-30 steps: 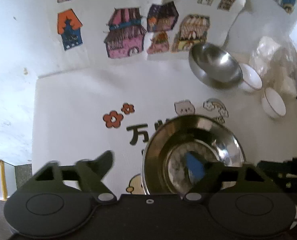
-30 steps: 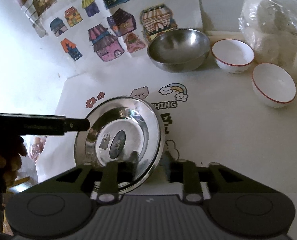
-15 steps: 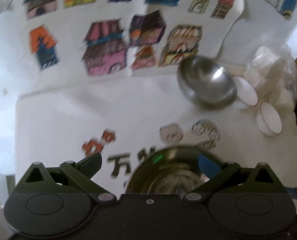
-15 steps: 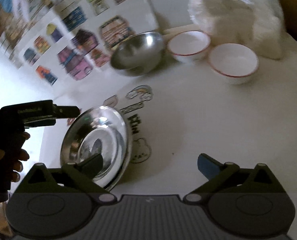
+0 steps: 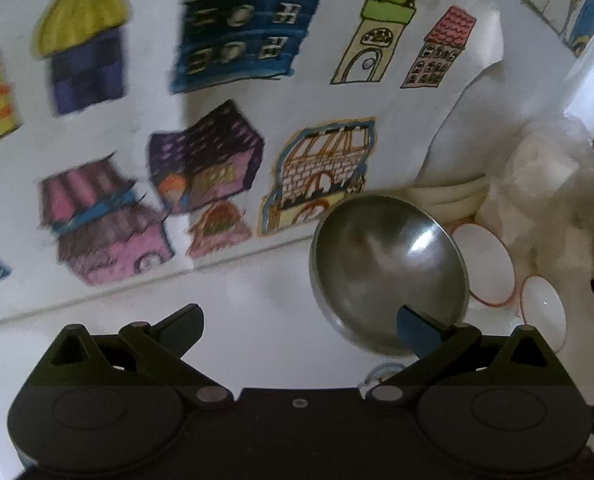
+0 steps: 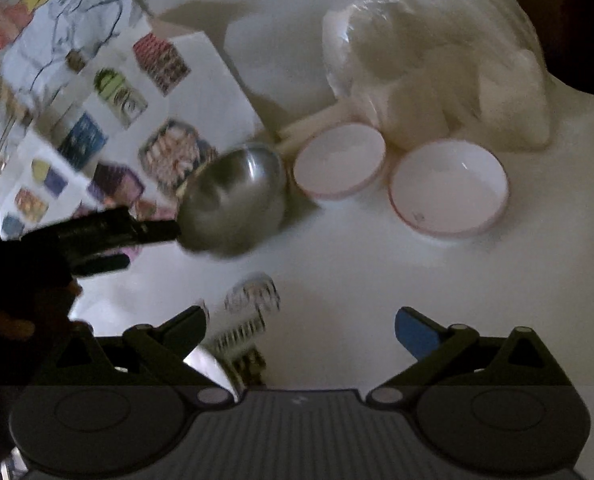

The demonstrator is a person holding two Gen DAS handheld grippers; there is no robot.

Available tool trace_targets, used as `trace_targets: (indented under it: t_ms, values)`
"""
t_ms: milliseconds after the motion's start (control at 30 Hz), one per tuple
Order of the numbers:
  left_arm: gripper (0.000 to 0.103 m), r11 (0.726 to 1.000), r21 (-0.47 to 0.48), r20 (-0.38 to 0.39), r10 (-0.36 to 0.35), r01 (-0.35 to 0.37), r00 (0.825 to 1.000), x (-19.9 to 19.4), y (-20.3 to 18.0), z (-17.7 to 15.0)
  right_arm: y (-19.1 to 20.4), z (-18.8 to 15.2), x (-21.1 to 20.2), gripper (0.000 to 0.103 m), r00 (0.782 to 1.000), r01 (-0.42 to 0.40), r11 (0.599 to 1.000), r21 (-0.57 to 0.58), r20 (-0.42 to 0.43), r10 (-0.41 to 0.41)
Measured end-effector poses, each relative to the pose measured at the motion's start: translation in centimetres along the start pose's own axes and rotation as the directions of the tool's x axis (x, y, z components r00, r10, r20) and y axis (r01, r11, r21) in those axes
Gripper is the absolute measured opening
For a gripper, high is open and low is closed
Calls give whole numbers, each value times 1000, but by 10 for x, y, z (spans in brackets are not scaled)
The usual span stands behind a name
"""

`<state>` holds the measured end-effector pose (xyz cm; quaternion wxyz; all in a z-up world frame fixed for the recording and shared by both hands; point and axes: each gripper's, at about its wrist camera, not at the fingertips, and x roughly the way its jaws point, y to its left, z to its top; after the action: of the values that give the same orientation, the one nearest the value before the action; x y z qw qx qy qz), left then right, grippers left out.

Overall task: Organize plates and bowls
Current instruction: 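Close both tools on the rim of the deep steel mixing bowl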

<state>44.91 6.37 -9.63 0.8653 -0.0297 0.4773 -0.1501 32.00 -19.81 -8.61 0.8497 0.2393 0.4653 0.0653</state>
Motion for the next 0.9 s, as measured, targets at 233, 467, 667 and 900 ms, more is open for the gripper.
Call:
trace_targets:
  t_ms: [233, 467, 667, 900]
  values:
    - [102, 998, 31, -42, 50, -49, 998, 25, -5, 16, 4, 21, 33, 103, 999, 19, 998, 59, 24, -21]
    - [102, 995, 17, -85, 99, -98, 991, 43, -6, 22, 3, 32, 59, 102, 999, 34, 991, 131, 16, -36]
    - [101, 996, 16, -83, 94, -93, 992, 50, -11, 22, 7, 36, 70, 93, 999, 32, 989, 144, 17, -35]
    - [86, 998, -21, -71, 63, -64, 996, 51, -12, 21, 8, 35, 80, 77, 999, 37, 989, 144, 1, -38]
